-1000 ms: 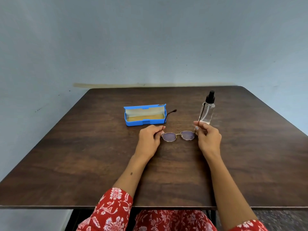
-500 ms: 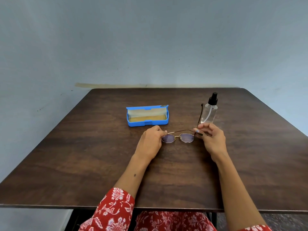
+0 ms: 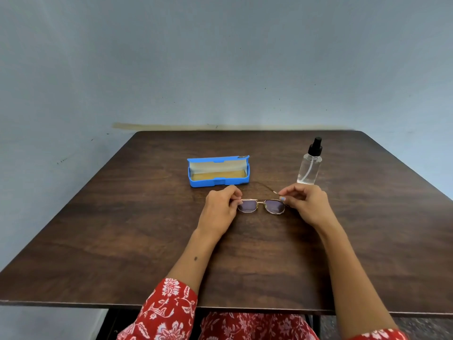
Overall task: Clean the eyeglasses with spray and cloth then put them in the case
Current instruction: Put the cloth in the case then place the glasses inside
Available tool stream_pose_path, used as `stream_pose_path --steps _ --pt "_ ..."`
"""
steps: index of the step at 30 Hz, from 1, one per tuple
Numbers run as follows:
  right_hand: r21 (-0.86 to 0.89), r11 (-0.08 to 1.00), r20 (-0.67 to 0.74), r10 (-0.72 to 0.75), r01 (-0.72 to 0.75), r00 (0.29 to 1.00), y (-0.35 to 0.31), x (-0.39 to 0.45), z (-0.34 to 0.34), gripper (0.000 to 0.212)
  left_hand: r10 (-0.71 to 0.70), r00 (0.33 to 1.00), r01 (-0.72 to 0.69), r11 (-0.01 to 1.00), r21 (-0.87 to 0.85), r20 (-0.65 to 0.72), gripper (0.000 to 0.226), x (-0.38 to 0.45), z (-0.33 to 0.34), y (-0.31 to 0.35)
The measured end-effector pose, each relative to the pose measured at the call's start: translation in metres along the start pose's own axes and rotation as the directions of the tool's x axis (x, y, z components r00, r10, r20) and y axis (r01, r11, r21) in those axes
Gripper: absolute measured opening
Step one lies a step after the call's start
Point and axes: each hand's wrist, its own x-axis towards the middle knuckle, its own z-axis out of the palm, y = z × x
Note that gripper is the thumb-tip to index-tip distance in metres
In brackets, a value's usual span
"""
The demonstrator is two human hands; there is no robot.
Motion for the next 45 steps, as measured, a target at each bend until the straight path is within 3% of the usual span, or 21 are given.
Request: stream_pose_path --steps 8,12,16,18,20,21,23,28,32,35,39,43,45 --pt "-0.161 0.987 0.015 -0.003 0.005 1.000 -0.005 0.000 0.002 0.016 -0.058 0.998 0.063 0.985 -0.163 0.033 0.025 -0.004 -0.010 0.000" --pt "-0.252 0.968 0.016 0.021 -0.016 1.000 -0.001 0.002 0.002 0.022 -0.053 0.997 0.058 0.995 -0.086 0.060 0.019 -0.003 -0.013 0.001" --pt "-0.122 0.991 0.024 0.052 -0.048 0.998 -0.004 -0.001 -0.002 0.015 -0.163 0.986 0.165 0.971 -0.171 0.026 0.012 -0.002 -0.017 -0.002" --pt "0.172 0.979 0.064 0.097 -0.107 0.993 -0.009 -0.005 -0.004 0.013 -0.281 0.960 0.263 0.885 -0.384 0.010 0.008 0.000 -0.023 -0.002" --pt "0.528 0.823 0.149 0.153 -0.210 0.977 -0.015 -0.006 -0.005 0.016 -0.410 0.910 0.360 0.705 -0.612 0.063 0.012 0.001 -0.031 -0.001" --pt "0.618 0.741 0.195 0.180 -0.263 0.964 -0.018 -0.005 -0.005 0.016 -0.462 0.881 0.400 0.619 -0.676 0.099 0.015 0.001 -0.035 0.000" --pt "0.670 0.647 0.280 0.235 -0.364 0.931 -0.023 -0.001 -0.003 0.013 -0.542 0.825 0.465 0.491 -0.737 0.160 0.020 0.001 -0.039 -0.001" --pt "0.638 0.559 0.400 0.347 -0.530 0.848 -0.027 0.006 0.012 0.013 -0.635 0.724 0.521 0.249 -0.817 0.268 0.024 -0.004 -0.047 -0.004" --pt "0.669 0.505 0.421 0.348 -0.545 0.838 -0.029 0.009 0.025 0.014 -0.637 0.706 0.510 0.153 -0.846 0.311 0.015 -0.008 -0.053 -0.010" --pt "0.708 0.502 0.429 0.254 -0.497 0.867 -0.028 0.009 0.031 0.018 -0.663 0.682 0.490 0.097 -0.866 0.311 0.004 -0.010 -0.056 -0.016" --pt "0.700 0.641 0.313 0.122 -0.315 0.942 -0.028 0.011 0.041 0.017 -0.661 0.697 0.459 0.111 -0.881 0.279 0.006 -0.007 -0.062 -0.022" --pt "0.534 0.839 0.095 0.066 -0.106 0.993 -0.029 0.021 0.058 0.012 -0.640 0.753 0.423 0.289 -0.859 0.156 0.013 -0.001 -0.067 -0.025" --pt "0.471 0.881 0.017 0.043 -0.046 0.999 -0.029 0.025 0.067 0.011 -0.640 0.765 0.410 0.406 -0.816 0.066 0.015 0.005 -0.067 -0.029"
